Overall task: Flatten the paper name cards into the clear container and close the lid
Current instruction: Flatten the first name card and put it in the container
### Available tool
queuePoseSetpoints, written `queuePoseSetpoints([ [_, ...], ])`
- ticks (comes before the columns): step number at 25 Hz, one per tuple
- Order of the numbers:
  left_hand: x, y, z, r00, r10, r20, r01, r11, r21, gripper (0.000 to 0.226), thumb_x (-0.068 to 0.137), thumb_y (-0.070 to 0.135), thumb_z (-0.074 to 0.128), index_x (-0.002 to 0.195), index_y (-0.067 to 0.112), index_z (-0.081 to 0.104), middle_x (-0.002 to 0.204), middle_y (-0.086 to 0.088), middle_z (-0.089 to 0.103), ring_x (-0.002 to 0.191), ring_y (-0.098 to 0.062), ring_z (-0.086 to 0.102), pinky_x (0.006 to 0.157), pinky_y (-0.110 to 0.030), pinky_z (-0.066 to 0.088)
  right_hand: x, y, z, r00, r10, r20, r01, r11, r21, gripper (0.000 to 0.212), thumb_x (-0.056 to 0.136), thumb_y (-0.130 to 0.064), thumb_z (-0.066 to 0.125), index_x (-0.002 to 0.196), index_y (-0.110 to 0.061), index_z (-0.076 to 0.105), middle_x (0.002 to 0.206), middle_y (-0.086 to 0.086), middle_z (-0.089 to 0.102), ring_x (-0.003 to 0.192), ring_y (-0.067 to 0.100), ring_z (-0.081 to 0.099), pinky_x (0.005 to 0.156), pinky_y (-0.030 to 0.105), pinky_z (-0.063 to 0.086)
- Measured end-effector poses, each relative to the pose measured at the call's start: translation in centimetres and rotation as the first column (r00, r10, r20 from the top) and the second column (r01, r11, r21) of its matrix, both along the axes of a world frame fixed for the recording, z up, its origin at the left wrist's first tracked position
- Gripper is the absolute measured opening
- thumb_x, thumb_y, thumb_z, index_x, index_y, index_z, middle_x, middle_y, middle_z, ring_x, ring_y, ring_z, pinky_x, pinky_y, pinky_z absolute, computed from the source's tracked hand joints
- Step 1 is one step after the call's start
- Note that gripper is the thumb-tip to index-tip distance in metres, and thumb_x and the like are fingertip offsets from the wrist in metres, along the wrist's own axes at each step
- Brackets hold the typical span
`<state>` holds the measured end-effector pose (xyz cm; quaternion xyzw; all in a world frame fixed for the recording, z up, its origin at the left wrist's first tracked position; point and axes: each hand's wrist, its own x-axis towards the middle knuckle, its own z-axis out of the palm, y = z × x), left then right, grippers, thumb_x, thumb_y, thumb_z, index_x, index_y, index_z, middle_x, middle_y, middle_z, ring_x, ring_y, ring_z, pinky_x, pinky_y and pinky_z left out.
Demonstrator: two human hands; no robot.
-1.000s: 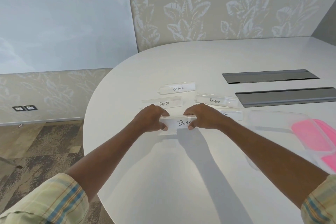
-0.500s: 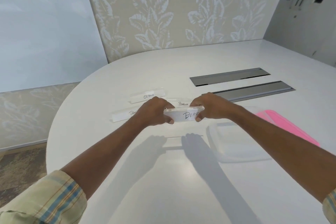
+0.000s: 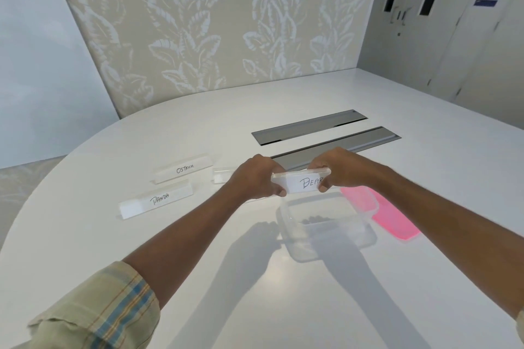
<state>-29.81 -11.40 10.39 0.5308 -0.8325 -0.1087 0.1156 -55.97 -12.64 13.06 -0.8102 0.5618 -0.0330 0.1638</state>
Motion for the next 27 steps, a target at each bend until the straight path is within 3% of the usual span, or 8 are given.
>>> queuePoseSetpoints([
  [5, -3.3, -1.0, -1.7, 1.0, 0.003, 0.005, -0.003, 1.0, -0.01, 0.06, 0.079, 0.047, 0.089, 0.134, 0.03, 0.073, 0.13, 0.005, 0.074, 0.127, -0.022, 0.063, 0.099, -0.038, 0.054, -2.9, -0.7, -0.8, 1.0, -0.015, -0.012, 0.016, 0.999, 0.031, 0.04, 0.068, -0.006, 0.089, 0.101, -0.028, 0.081, 0.089, -0.006, 0.079, 0.086, 0.024, 0.073, 0.075, 0.04, 0.058],
  [8, -4.5, -1.3, -2.5, 0.996, 0.006, 0.085, -0.002, 0.999, -0.048, 0.066, 0.082, 0.056, 0.083, 0.143, 0.035, 0.067, 0.141, 0.009, 0.069, 0.137, -0.019, 0.056, 0.102, -0.035, 0.047, -3.8, -1.2, -1.4, 1.0, -0.011, -0.028, 0.012, 0.999, 0.047, 0.04, 0.067, -0.005, 0.088, 0.089, -0.036, 0.076, 0.086, -0.007, 0.078, 0.085, 0.024, 0.072, 0.076, 0.042, 0.057],
  [13, -5.6, -1.7, -3.9, 0.99, -0.011, 0.138, 0.021, 0.997, -0.07, 0.067, 0.081, 0.057, 0.084, 0.141, 0.032, 0.068, 0.14, 0.007, 0.069, 0.138, -0.019, 0.052, 0.107, -0.038, 0.043, -4.6, -2.2, -3.1, 0.999, -0.014, -0.049, 0.018, 0.997, 0.07, 0.045, 0.068, -0.004, 0.089, 0.108, -0.024, 0.082, 0.094, -0.004, 0.08, 0.089, 0.023, 0.072, 0.08, 0.043, 0.057],
  [15, -5.8, -1.7, -4.5, 0.991, -0.026, 0.132, 0.034, 0.998, -0.059, 0.071, 0.079, 0.057, 0.085, 0.142, 0.031, 0.068, 0.149, 0.008, 0.062, 0.143, -0.018, 0.047, 0.11, -0.038, 0.041, -4.5, -2.5, -3.9, 0.998, -0.008, -0.063, 0.013, 0.997, 0.075, 0.046, 0.068, -0.005, 0.089, 0.11, -0.024, 0.082, 0.096, -0.004, 0.08, 0.091, 0.023, 0.072, 0.08, 0.042, 0.058],
  [21, -5.2, -1.6, -5.7, 0.999, -0.007, 0.043, 0.006, 1.0, 0.022, 0.095, 0.081, 0.06, 0.083, 0.162, 0.03, 0.043, 0.167, 0.008, 0.042, 0.154, -0.018, 0.036, 0.119, -0.042, 0.039, -4.0, -3.1, -6.5, 0.992, 0.037, -0.122, -0.024, 0.994, 0.108, 0.037, 0.067, -0.007, 0.088, 0.1, -0.022, 0.081, 0.091, -0.001, 0.079, 0.088, 0.025, 0.071, 0.077, 0.045, 0.056],
  [27, -3.4, -1.7, -7.1, 0.959, 0.171, -0.224, -0.142, 0.98, 0.137, 0.05, 0.105, 0.034, 0.062, 0.154, 0.025, 0.056, 0.157, 0.004, 0.057, 0.145, -0.018, 0.05, 0.119, -0.039, 0.04, -3.9, -3.4, -8.9, 0.987, 0.054, -0.149, -0.035, 0.992, 0.125, 0.039, 0.068, -0.007, 0.088, 0.105, -0.014, 0.08, 0.097, 0.005, 0.079, 0.095, 0.028, 0.069, 0.08, 0.044, 0.055],
])
